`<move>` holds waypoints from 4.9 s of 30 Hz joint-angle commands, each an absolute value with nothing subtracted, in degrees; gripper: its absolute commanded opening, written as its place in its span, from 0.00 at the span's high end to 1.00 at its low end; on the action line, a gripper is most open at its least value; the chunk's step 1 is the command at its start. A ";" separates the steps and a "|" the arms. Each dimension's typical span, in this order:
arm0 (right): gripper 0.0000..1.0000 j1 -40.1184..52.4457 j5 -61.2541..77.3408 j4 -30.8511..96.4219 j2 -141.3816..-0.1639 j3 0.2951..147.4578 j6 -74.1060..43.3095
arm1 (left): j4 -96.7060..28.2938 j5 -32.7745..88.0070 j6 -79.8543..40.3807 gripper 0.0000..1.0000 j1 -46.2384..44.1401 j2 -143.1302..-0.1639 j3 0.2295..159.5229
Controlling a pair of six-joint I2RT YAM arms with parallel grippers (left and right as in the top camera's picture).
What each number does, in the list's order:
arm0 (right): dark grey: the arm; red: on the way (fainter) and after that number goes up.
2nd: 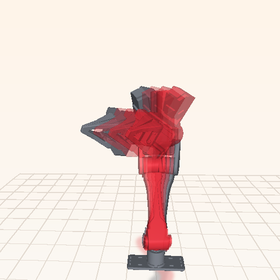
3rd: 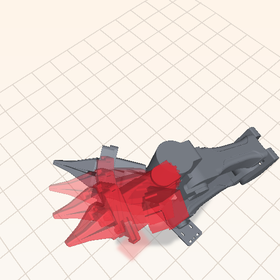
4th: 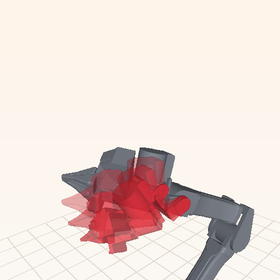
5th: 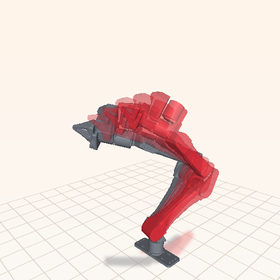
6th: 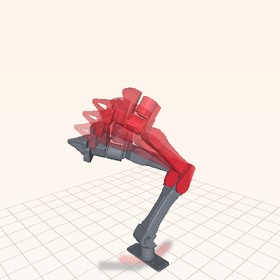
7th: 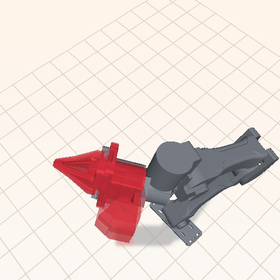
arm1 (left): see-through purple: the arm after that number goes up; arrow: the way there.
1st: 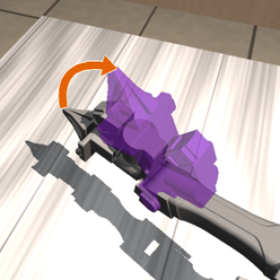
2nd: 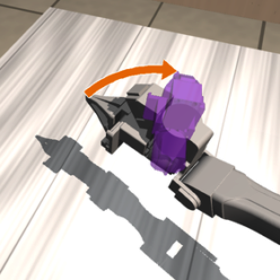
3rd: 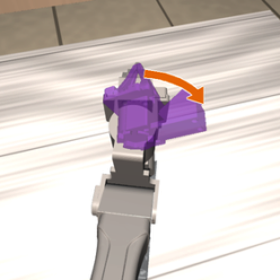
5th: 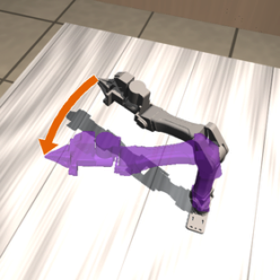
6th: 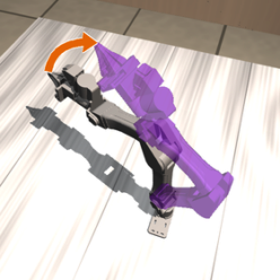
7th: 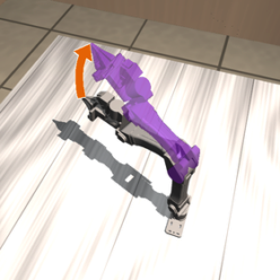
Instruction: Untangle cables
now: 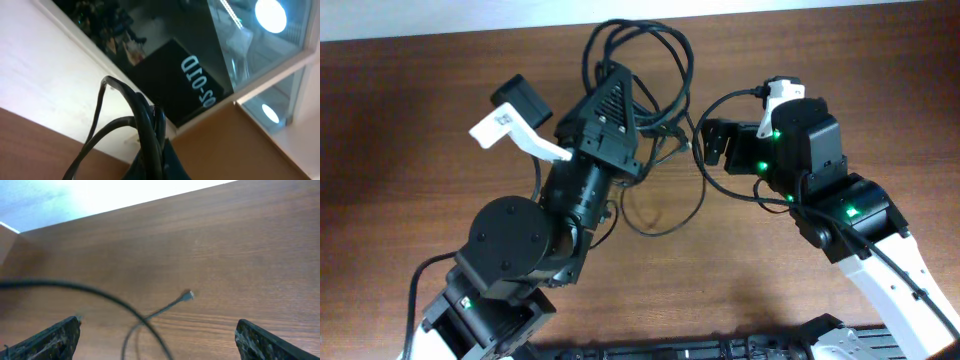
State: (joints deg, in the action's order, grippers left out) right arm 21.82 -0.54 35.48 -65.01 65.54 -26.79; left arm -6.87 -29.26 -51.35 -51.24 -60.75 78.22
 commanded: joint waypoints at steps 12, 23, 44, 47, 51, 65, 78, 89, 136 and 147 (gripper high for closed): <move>0.01 21.69 10.11 29.93 -69.54 65.58 -25.47 | -2.52 -31.64 -50.41 1.00 -50.85 -61.39 79.24; 0.01 21.67 20.99 24.05 -71.09 65.58 -25.47 | -2.04 -28.77 -50.39 1.00 -50.85 -61.39 79.22; 0.00 18.26 29.17 23.35 -71.09 65.58 -25.91 | -8.82 -24.60 -49.56 1.00 -50.87 -63.05 79.22; 0.00 17.04 29.08 24.80 -71.09 65.58 -25.69 | -8.80 -24.84 -49.54 1.00 -50.85 -63.05 79.22; 0.00 15.64 27.20 27.35 -71.09 65.58 -25.67 | -8.84 -24.84 -49.54 1.00 -50.85 -63.05 79.22; 0.00 15.35 23.73 31.53 -73.49 65.56 -16.69 | 3.29 -19.53 -49.58 1.00 -50.87 -63.05 79.22; 0.00 15.29 22.92 34.57 -75.85 65.56 -8.97 | 3.88 -33.08 -45.60 1.00 -50.85 -62.98 79.22; 0.01 15.29 12.80 39.83 -75.85 65.56 -7.94 | 2.44 -41.56 -32.64 1.00 -50.85 -63.00 79.24; 0.96 15.33 52.38 27.57 -89.65 61.93 18.94 | 0.14 -44.95 -29.65 1.00 -50.85 -63.00 79.24; 0.96 15.35 52.40 27.64 -72.34 62.78 8.82 | -7.14 -48.07 -29.69 1.00 -50.85 -63.70 79.22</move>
